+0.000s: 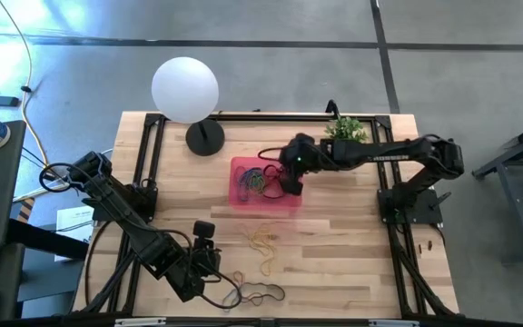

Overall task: Pick and place rubber bands into bin
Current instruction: Put the red rubber band into the red bin, then put the yellow rubber band into the red bin

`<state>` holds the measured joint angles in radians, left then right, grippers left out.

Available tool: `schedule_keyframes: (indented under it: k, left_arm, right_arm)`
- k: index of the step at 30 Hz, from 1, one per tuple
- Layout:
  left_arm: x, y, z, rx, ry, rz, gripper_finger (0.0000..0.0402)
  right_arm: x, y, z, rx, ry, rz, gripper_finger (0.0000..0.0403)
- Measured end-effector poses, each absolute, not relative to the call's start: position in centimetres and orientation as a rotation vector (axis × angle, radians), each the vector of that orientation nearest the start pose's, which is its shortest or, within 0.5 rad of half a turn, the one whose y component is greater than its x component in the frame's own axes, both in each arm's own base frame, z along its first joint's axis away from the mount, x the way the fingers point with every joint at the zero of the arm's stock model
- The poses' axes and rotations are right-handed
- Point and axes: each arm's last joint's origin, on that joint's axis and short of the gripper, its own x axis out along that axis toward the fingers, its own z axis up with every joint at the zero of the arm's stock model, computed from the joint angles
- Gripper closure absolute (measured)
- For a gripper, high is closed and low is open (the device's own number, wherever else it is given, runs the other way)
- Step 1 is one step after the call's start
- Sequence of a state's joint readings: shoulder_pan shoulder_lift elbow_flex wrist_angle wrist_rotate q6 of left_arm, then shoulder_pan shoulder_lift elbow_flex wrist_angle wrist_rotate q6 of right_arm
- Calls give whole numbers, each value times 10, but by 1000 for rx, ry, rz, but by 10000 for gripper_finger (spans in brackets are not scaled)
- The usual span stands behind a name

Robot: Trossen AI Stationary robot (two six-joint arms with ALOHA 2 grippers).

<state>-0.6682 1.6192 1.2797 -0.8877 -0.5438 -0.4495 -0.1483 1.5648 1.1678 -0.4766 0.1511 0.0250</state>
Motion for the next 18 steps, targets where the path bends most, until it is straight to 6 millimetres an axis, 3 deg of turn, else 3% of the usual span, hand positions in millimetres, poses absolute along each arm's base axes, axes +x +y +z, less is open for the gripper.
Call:
schedule_keyframes:
  k: [5, 11, 18]
  left_arm:
    - [256, -183, 255, 294, 992, 120, 284]
    - [256, -183, 255, 302, 981, 135, 284]
    - [257, -182, 256, 312, 968, 153, 284]
  right_arm:
    - [318, -62, 229, 106, 874, -294, 403]
    - [307, -60, 200, 248, 890, -259, 395]
    - [302, -55, 187, 333, 911, -176, 306]
